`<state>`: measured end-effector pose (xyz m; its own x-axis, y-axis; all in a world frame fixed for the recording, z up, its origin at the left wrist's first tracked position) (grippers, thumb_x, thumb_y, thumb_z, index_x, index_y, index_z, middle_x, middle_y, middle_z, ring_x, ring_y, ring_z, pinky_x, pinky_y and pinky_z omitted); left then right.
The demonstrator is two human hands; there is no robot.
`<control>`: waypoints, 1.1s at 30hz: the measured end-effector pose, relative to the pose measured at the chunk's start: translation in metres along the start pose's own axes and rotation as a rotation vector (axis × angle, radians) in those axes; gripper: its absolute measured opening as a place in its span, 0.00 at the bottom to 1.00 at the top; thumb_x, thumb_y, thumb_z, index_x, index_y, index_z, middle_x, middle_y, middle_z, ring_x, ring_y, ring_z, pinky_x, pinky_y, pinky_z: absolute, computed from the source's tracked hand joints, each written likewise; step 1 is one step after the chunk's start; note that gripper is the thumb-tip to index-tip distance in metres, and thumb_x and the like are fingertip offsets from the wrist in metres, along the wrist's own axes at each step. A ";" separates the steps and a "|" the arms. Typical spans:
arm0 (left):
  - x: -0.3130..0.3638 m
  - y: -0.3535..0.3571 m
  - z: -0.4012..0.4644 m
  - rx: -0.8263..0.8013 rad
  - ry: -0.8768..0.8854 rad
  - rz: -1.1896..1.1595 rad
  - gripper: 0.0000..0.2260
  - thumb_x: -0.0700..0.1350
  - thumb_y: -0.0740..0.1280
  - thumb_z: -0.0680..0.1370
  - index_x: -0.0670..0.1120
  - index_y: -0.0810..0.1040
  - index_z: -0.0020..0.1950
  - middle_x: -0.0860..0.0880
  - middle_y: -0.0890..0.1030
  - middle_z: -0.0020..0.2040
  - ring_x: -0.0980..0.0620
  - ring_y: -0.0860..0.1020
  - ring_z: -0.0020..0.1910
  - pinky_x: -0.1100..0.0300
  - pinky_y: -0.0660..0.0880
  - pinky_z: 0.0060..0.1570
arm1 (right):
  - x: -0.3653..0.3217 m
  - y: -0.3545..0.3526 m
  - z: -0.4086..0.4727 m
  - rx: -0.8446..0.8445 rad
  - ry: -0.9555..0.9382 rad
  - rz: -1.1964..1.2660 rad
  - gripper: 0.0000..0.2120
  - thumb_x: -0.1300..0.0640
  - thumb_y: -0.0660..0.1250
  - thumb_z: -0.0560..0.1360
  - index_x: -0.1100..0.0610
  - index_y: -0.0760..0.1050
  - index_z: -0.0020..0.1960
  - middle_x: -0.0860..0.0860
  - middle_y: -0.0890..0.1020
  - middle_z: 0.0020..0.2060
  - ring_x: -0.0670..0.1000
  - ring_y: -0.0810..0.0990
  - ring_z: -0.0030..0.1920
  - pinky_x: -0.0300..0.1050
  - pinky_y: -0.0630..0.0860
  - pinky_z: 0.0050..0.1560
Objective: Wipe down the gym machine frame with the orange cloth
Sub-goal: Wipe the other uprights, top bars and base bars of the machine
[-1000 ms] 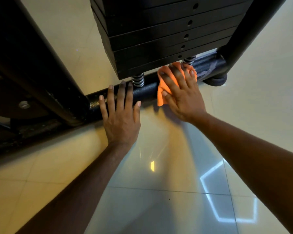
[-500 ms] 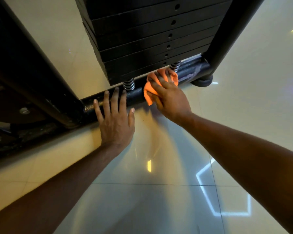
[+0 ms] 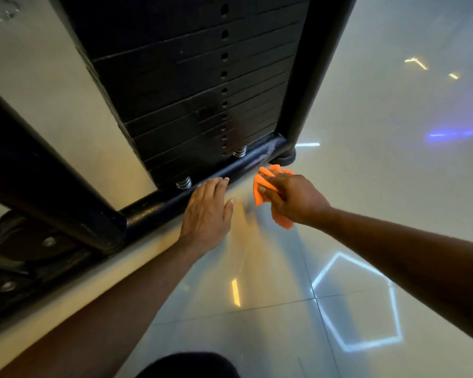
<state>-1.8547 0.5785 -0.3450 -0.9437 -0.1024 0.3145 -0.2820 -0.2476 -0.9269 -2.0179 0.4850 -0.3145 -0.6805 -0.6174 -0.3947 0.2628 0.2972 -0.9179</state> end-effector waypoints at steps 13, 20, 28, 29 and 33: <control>-0.024 0.054 0.086 -0.112 -0.145 0.172 0.27 0.54 0.60 0.87 0.41 0.65 0.82 0.35 0.71 0.77 0.33 0.75 0.71 0.39 0.71 0.71 | 0.063 0.011 0.066 0.195 -0.020 0.061 0.26 0.41 0.56 0.90 0.50 0.66 0.85 0.49 0.64 0.86 0.56 0.59 0.86 0.60 0.70 0.79; -0.030 0.060 0.089 -0.004 -0.076 0.284 0.26 0.55 0.46 0.90 0.45 0.64 0.83 0.41 0.75 0.76 0.40 0.77 0.70 0.42 0.74 0.67 | 0.052 0.090 0.094 0.264 -0.073 -0.050 0.35 0.40 0.54 0.90 0.52 0.44 0.90 0.54 0.42 0.89 0.63 0.35 0.87 0.67 0.40 0.85; -0.029 0.061 0.091 0.019 -0.063 0.300 0.26 0.56 0.48 0.90 0.44 0.61 0.84 0.40 0.74 0.77 0.40 0.77 0.71 0.41 0.75 0.66 | 0.108 0.071 0.118 0.284 -0.127 -0.228 0.38 0.32 0.52 0.87 0.48 0.46 0.89 0.56 0.46 0.89 0.66 0.40 0.87 0.74 0.44 0.83; -0.028 0.061 0.090 0.027 -0.062 0.304 0.27 0.57 0.49 0.90 0.44 0.62 0.84 0.40 0.75 0.76 0.40 0.77 0.71 0.40 0.75 0.66 | 0.108 0.070 0.119 0.292 -0.106 -0.214 0.38 0.33 0.52 0.87 0.49 0.46 0.89 0.56 0.46 0.89 0.67 0.39 0.87 0.73 0.42 0.83; -0.024 0.063 0.088 0.064 -0.080 0.306 0.29 0.61 0.57 0.88 0.43 0.66 0.82 0.40 0.77 0.74 0.39 0.77 0.70 0.40 0.74 0.66 | 0.075 0.087 0.110 0.333 -0.080 -0.133 0.34 0.40 0.53 0.90 0.52 0.47 0.90 0.56 0.46 0.89 0.66 0.36 0.86 0.70 0.37 0.84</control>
<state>-1.8341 0.4811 -0.3928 -0.9657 -0.2566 0.0410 0.0264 -0.2539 -0.9669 -1.9708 0.3848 -0.4283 -0.6717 -0.6934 -0.2608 0.3930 -0.0351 -0.9189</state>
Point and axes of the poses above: each hand's wrist, its own z-axis towards the middle knuckle, its own y-axis out of the palm, x = y × z, the point moved 9 cm from there along z, towards the middle knuckle
